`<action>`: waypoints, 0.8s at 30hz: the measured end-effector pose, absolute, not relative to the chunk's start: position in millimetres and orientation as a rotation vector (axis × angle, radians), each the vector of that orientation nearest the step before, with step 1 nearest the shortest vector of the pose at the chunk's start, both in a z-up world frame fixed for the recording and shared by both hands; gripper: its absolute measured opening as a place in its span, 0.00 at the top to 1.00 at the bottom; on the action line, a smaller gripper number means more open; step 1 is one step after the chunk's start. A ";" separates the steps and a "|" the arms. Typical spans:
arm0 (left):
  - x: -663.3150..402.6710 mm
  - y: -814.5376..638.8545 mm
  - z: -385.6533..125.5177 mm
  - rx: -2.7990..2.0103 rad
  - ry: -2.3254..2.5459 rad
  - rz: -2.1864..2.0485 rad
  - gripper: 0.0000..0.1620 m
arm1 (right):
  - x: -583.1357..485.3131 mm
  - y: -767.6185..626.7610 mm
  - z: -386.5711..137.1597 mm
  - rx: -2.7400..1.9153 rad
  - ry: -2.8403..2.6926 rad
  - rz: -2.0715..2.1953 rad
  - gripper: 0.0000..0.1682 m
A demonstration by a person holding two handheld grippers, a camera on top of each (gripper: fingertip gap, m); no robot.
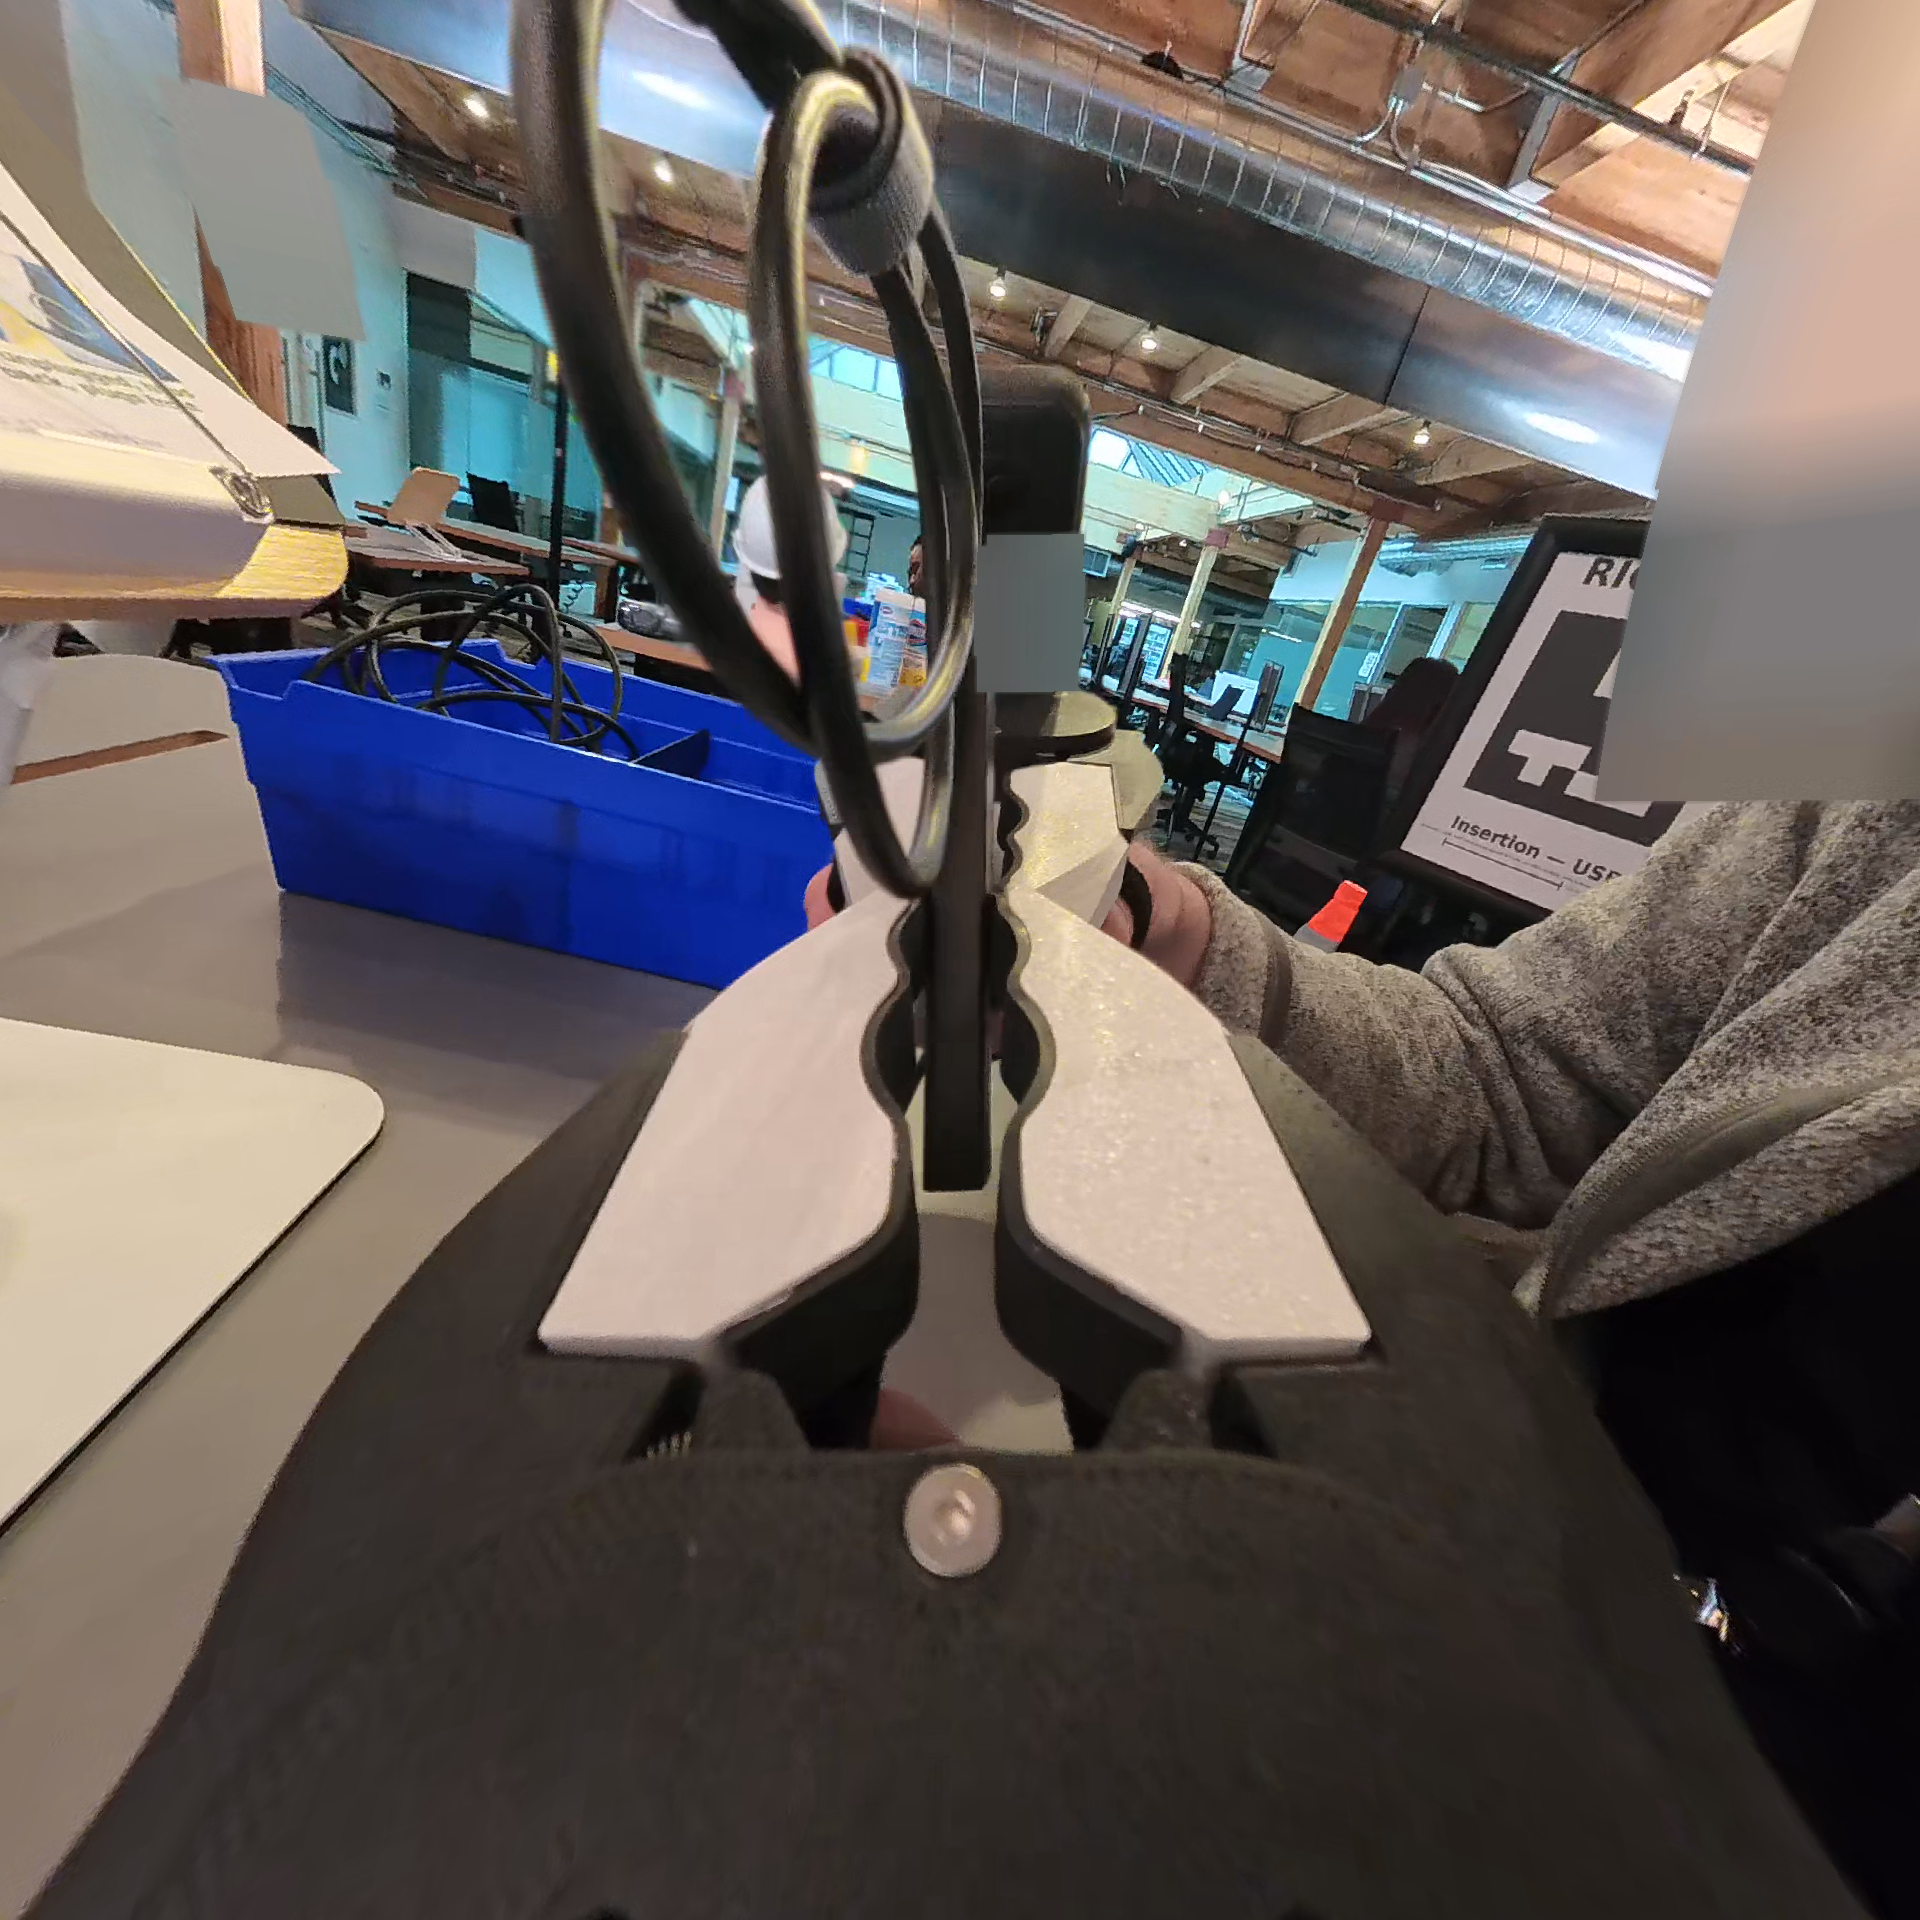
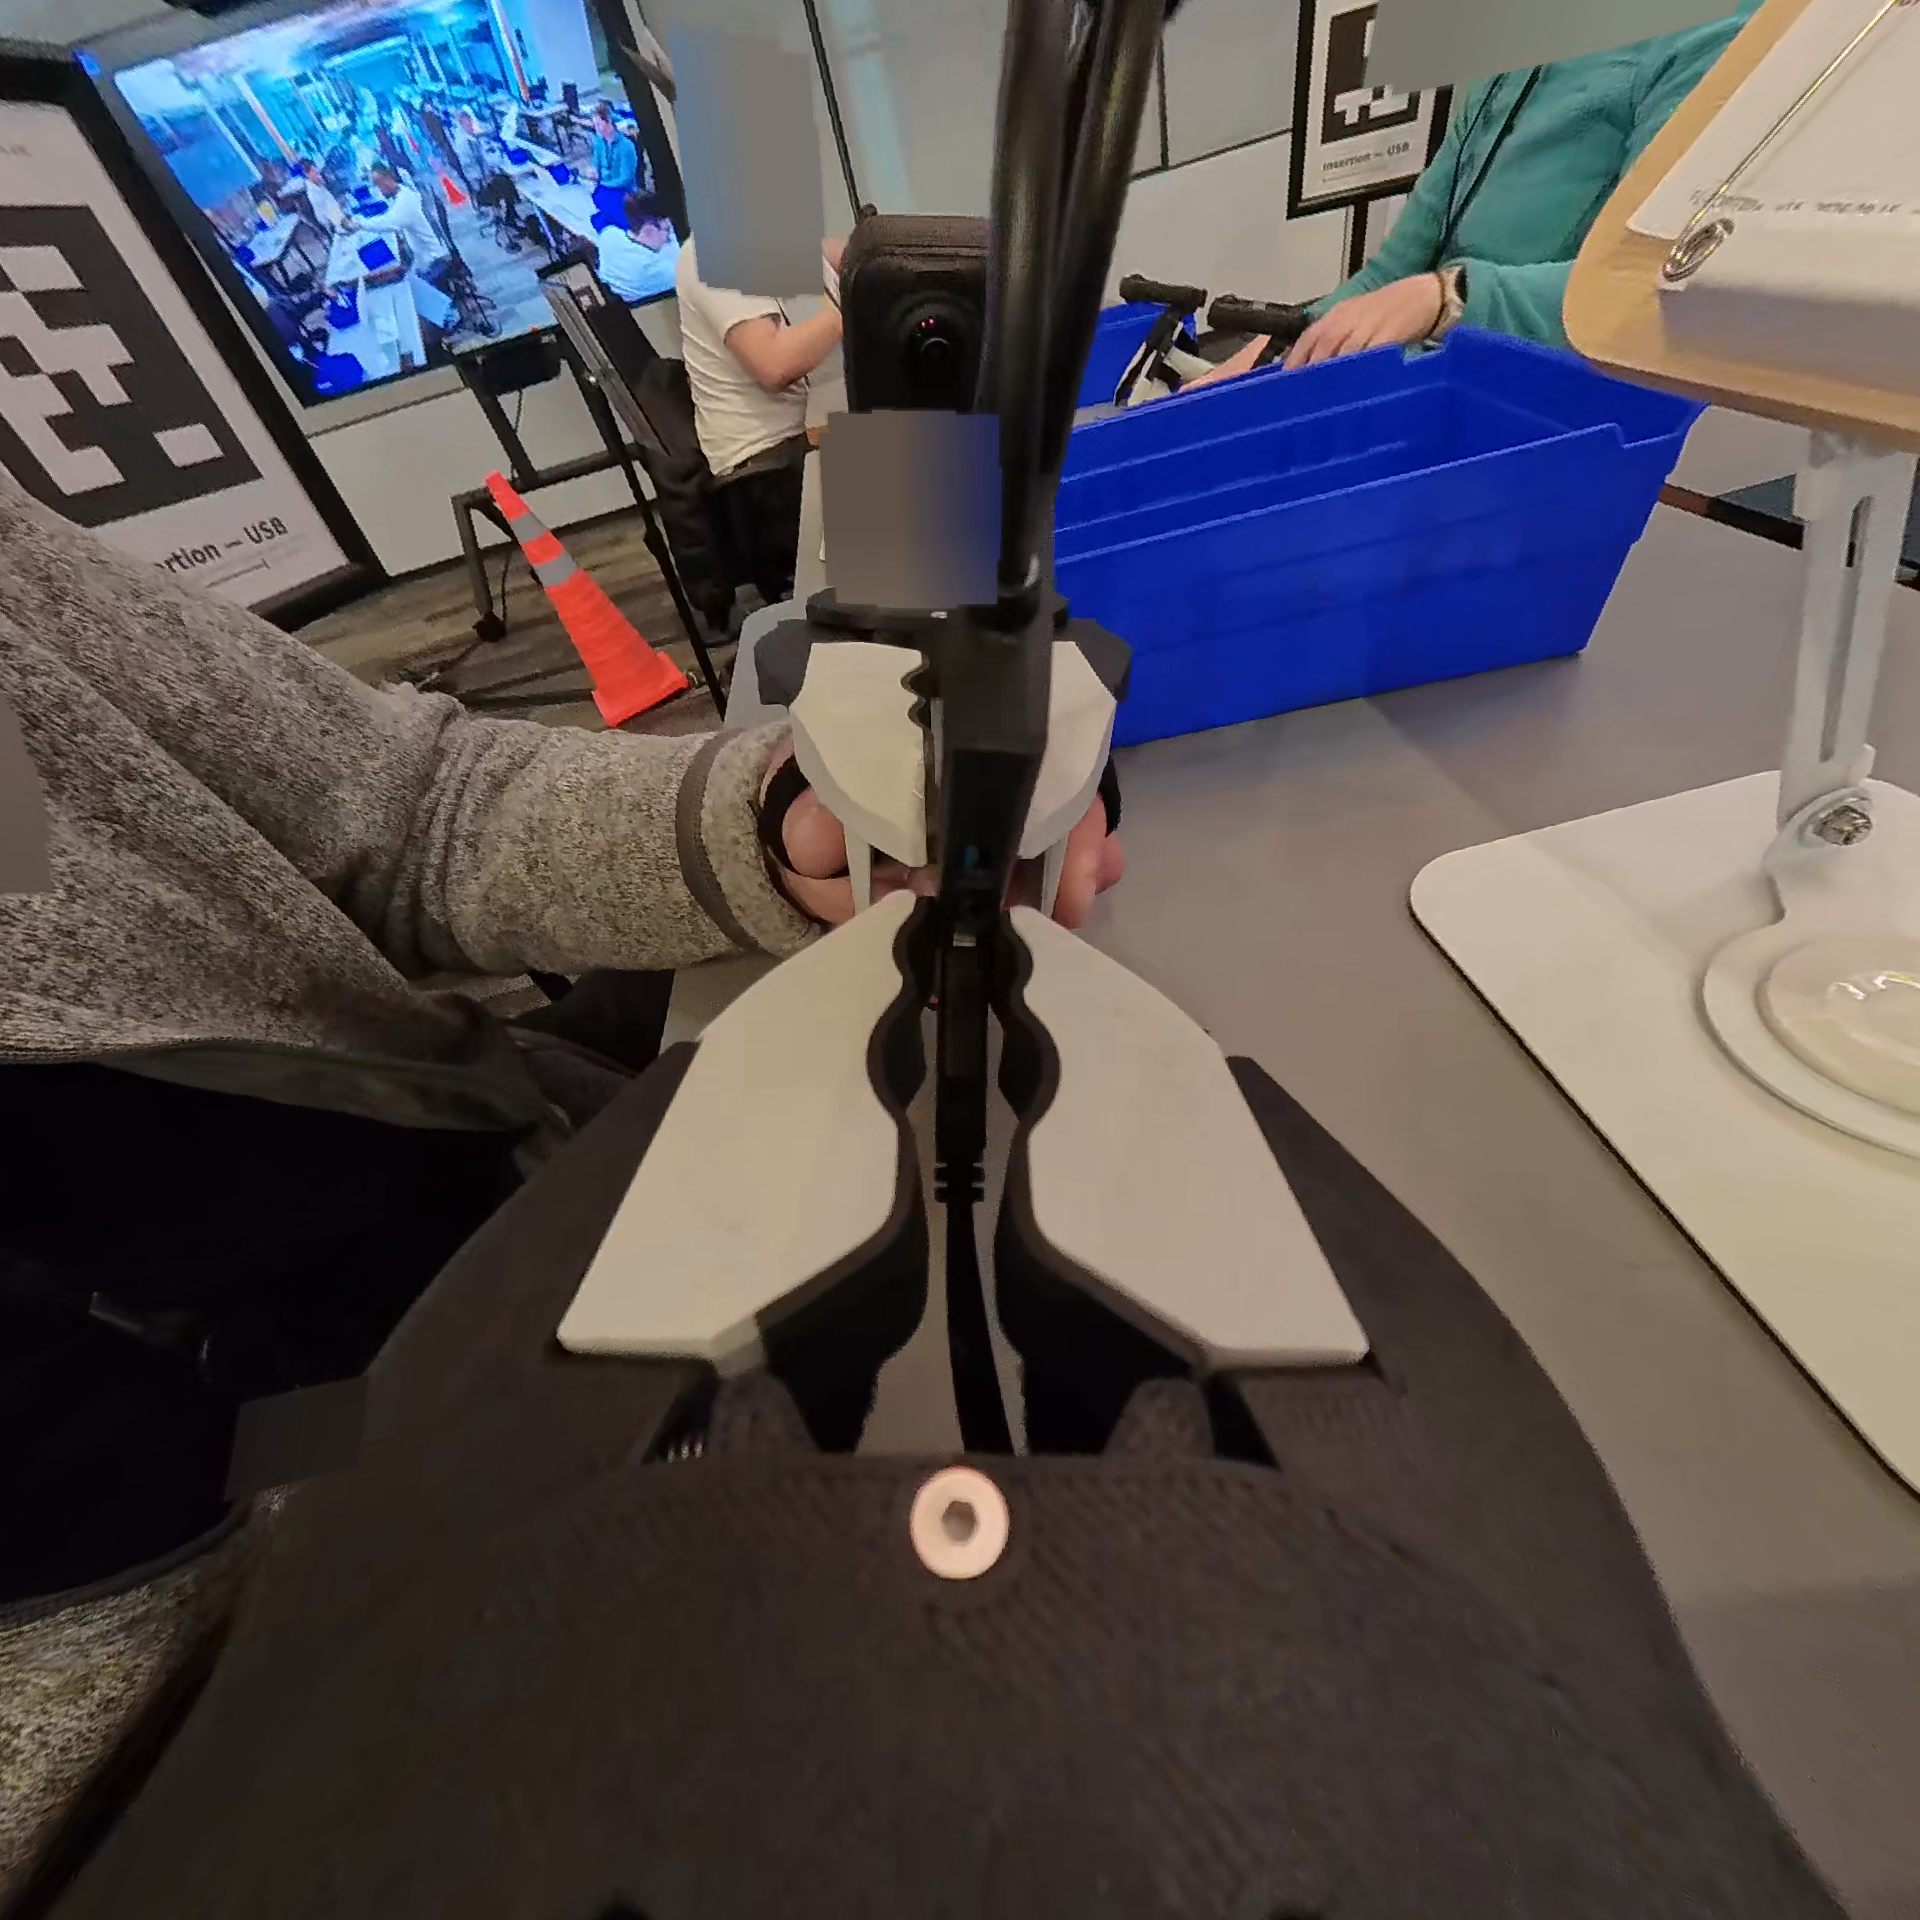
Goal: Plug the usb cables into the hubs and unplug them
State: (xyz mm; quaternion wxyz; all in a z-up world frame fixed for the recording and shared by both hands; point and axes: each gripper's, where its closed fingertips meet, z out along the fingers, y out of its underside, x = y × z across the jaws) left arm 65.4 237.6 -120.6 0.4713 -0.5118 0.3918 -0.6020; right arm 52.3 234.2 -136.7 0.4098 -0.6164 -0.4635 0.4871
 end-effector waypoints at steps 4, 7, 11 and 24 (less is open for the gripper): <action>56.2 248.2 -118.5 -1.267 0.911 -1.384 0.84 | 57.9 237.8 -128.4 -1.548 -1.153 1.208 0.94; 39.1 256.3 -110.9 -1.257 0.861 -1.324 0.82 | 69.2 239.2 -111.4 -1.532 -1.150 1.178 0.94; 18.8 261.4 -115.9 -1.277 0.841 -1.254 0.82 | 89.4 245.7 -72.7 -1.506 -1.160 1.114 0.94; 31.3 262.2 -145.5 -1.372 0.907 -1.212 1.00 | 157.1 290.0 77.6 -1.391 -1.113 0.832 0.94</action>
